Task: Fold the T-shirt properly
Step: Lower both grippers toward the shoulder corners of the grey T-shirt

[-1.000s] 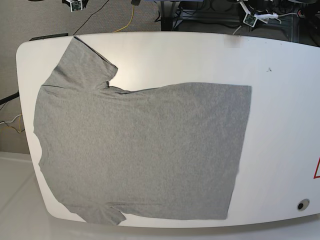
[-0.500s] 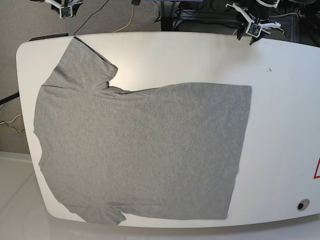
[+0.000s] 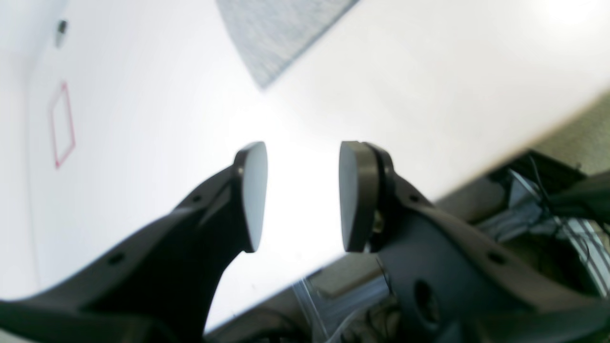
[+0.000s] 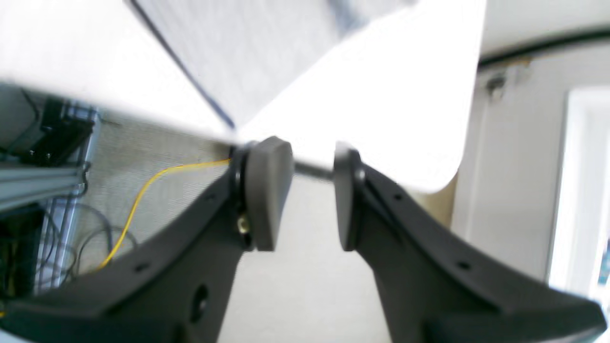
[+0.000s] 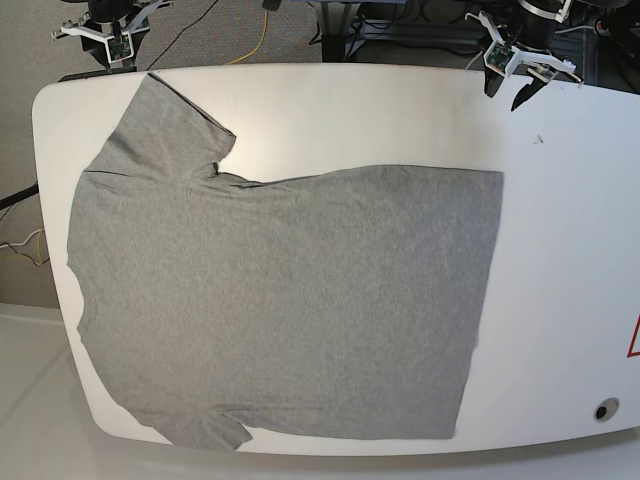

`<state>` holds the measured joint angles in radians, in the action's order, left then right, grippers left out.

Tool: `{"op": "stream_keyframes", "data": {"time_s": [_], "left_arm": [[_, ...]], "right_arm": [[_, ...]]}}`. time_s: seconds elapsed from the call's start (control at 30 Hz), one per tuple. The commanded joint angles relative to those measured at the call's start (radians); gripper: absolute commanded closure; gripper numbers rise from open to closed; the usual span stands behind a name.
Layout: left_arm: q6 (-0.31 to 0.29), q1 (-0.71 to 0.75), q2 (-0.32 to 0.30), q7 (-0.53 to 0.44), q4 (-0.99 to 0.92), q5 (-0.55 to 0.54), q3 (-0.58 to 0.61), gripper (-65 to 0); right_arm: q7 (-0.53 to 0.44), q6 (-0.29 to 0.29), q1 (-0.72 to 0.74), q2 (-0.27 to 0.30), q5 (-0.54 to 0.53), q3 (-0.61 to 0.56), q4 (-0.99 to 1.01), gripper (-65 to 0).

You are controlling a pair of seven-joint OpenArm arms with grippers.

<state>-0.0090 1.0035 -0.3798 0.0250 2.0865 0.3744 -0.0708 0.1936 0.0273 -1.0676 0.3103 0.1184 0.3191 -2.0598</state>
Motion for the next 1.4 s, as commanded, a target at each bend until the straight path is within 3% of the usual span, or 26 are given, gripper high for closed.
{"op": "stream_keyframes", "data": {"time_s": [0.0,0.5,0.83,0.9,0.97,1.17,1.23,1.37], "left_arm": [[0.007,0.012,-0.001,-0.021,0.060,0.025,-0.008,-23.7],[-0.007,-0.082,-0.003,-0.057,0.082,-0.040,-0.016,-26.6],[-0.036,-0.198,-0.001,-0.011,0.070,-0.086,-0.012,-25.3],[-0.039,-0.216,0.001,0.006,0.060,-0.084,-0.011,-25.5],[-0.040,-0.251,0.003,0.095,0.029,-0.068,-0.007,-26.4],[-0.064,-0.313,-0.014,0.175,-0.012,-0.058,0.008,-26.9],[-0.080,-0.339,-0.028,0.198,-0.022,-0.051,0.017,-26.9],[-0.114,-0.438,-0.112,0.272,-0.028,0.010,0.083,-24.5]], "right_arm": [[0.005,-0.010,-0.005,0.007,0.056,0.006,-0.072,-18.6],[0.054,-0.008,0.125,-0.001,0.091,-0.024,-0.032,-19.2],[0.117,-0.008,0.210,0.000,0.084,-0.066,-0.026,-19.5],[0.121,-0.008,0.219,-0.001,0.089,-0.067,-0.025,-19.6],[0.136,-0.011,0.228,-0.004,0.107,-0.055,-0.034,-19.6],[0.127,0.005,0.233,-0.004,0.140,-0.047,-0.037,-20.0],[0.124,0.013,0.235,-0.003,0.149,-0.044,-0.036,-20.0],[0.105,0.023,0.236,-0.001,0.189,-0.047,-0.037,-19.8]]}}
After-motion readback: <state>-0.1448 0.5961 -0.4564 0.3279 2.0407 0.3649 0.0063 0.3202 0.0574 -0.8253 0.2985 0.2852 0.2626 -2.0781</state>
